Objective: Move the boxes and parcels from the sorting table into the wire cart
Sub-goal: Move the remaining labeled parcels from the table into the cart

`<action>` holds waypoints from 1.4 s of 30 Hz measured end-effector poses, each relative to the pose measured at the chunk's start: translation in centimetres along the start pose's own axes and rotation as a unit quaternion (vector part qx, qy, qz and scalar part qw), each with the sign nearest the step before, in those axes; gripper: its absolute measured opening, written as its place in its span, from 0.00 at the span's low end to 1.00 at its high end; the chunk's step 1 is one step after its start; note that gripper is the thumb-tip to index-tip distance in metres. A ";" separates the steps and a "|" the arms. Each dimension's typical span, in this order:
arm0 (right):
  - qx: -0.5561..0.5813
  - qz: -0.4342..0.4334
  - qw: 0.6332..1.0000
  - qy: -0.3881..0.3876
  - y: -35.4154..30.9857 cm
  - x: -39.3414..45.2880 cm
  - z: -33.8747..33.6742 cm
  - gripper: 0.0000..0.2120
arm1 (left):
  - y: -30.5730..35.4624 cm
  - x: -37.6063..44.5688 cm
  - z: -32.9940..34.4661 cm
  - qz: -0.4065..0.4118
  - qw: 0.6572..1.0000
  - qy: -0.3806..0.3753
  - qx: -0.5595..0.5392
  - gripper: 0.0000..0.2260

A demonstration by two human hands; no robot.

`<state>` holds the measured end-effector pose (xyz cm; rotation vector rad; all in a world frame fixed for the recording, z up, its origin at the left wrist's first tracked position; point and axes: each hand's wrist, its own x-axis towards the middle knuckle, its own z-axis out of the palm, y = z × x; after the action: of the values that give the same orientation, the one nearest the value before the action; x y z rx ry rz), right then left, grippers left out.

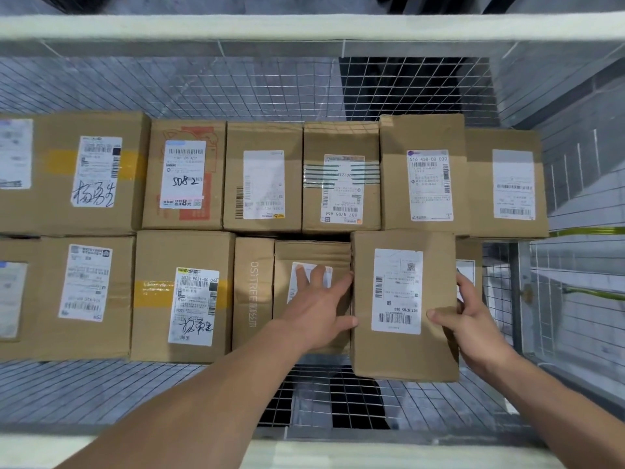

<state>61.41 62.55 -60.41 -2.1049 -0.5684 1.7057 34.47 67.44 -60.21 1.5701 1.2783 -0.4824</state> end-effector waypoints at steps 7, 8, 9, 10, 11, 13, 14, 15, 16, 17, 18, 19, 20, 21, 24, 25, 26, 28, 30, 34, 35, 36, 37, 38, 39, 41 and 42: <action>-0.052 0.007 0.998 -0.022 -1.0 0.8 1.8 0.35 | 1.1 1.1 0.8 -0.037 0.999 0.019 0.022 0.33; -0.060 0.005 0.998 -0.014 -1.0 1.2 2.2 0.35 | 1.3 1.2 0.9 -0.043 0.999 0.019 0.023 0.34; -0.071 0.004 0.997 -0.002 -1.0 1.7 2.5 0.34 | 1.5 1.4 0.9 -0.048 0.998 0.021 0.027 0.34; -0.085 0.006 0.996 0.011 -1.0 2.2 2.7 0.33 | 1.5 1.6 1.1 -0.050 0.998 0.025 0.034 0.35; -0.094 0.012 0.995 0.022 -1.0 2.4 2.9 0.32 | 1.5 1.7 1.4 -0.051 0.997 0.030 0.041 0.35; -0.104 0.016 0.994 0.039 -0.9 2.5 3.1 0.31 | 1.3 2.0 2.0 -0.046 0.997 0.042 0.054 0.35; -0.112 0.012 0.993 0.045 -0.9 2.4 3.3 0.32 | 1.2 2.0 2.1 -0.043 0.996 0.047 0.064 0.35; -0.123 0.012 0.991 0.046 -0.9 2.2 3.5 0.33 | 1.1 2.0 2.2 -0.041 0.995 0.048 0.079 0.35; -0.142 0.013 0.989 0.042 -1.1 2.2 3.7 0.35 | 1.0 1.9 2.1 -0.040 0.993 0.046 0.098 0.35; -0.170 0.019 0.985 0.036 -1.3 2.2 3.8 0.37 | 0.9 1.8 2.0 -0.039 0.991 0.040 0.121 0.35; -0.203 0.029 0.978 0.030 -1.7 2.2 3.9 0.38 | 0.9 1.6 1.7 -0.039 0.989 0.030 0.139 0.34; -0.234 0.042 0.971 0.027 -2.2 2.2 3.8 0.39 | 0.9 1.5 1.3 -0.042 0.988 0.020 0.150 0.32; -0.265 0.054 0.962 0.028 -2.9 2.0 3.7 0.39 | 1.0 1.3 0.9 -0.045 0.986 0.012 0.159 0.29; -0.298 0.062 0.952 0.032 -3.5 1.6 3.5 0.38 | 1.2 1.0 0.4 -0.049 0.984 0.006 0.169 0.26; -0.367 0.051 0.928 0.038 -5.0 -0.6 3.4 0.32 | 1.8 -1.1 -1.9 -0.054 0.979 -0.009 0.197 0.20; -0.378 0.041 0.924 0.035 -5.1 -1.2 3.5 0.28 | 2.0 -1.7 -2.4 -0.048 0.978 -0.009 0.201 0.21; -0.383 0.031 0.923 0.032 -5.0 -1.7 3.5 0.22 | 2.3 -2.5 -2.9 -0.041 0.979 -0.003 0.201 0.22; -0.372 0.011 0.927 0.034 -5.2 -3.8 3.3 0.08 | 3.0 -4.9 -4.3 -0.024 0.981 0.027 0.192 0.21; -0.360 -0.001 0.932 0.038 -5.9 -6.3 3.2 0.09 | 4.0 -7.5 -5.7 -0.009 0.983 0.057 0.177 0.20; -0.306 -0.025 0.950 0.051 -9.2 -12.3 3.7 0.12 | 6.3 -12.5 -9.0 0.025 0.976 0.103 0.189 0.21; -0.296 -0.035 0.953 0.058 -10.2 -14.0 3.8 0.11 | 6.9 -13.6 -9.8 0.033 0.974 0.111 0.195 0.22; -0.287 -0.051 0.954 0.065 -11.2 -15.5 3.8 0.11 | 7.6 -14.8 -10.6 0.042 0.973 0.117 0.196 0.22; -0.279 -0.065 0.955 0.078 -12.1 -17.0 3.8 0.13 | 8.4 -15.9 -11.4 0.054 0.972 0.122 0.194 0.23; -0.278 -0.080 0.953 0.094 -13.2 -18.6 3.7 0.16 | 9.3 -17.0 -12.2 0.069 0.970 0.131 0.195 0.22; -0.283 -0.093 0.948 0.110 -14.3 -20.4 3.6 0.17 | 10.3 -18.0 -13.1 0.085 0.966 0.143 0.199 0.19; -0.282 -0.118 0.940 0.151 -16.6 -24.1 3.1 0.19 | 12.5 -20.2 -14.7 0.113 0.955 0.169 0.216 0.11; -0.269 -0.132 0.938 0.174 -17.4 -25.8 2.8 0.18 | 13.7 -21.2 -15.5 0.130 0.950 0.173 0.227 0.11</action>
<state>52.51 63.81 -30.48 -2.4695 -1.2444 1.0696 34.79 71.60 -30.94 2.2566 1.2445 -0.3556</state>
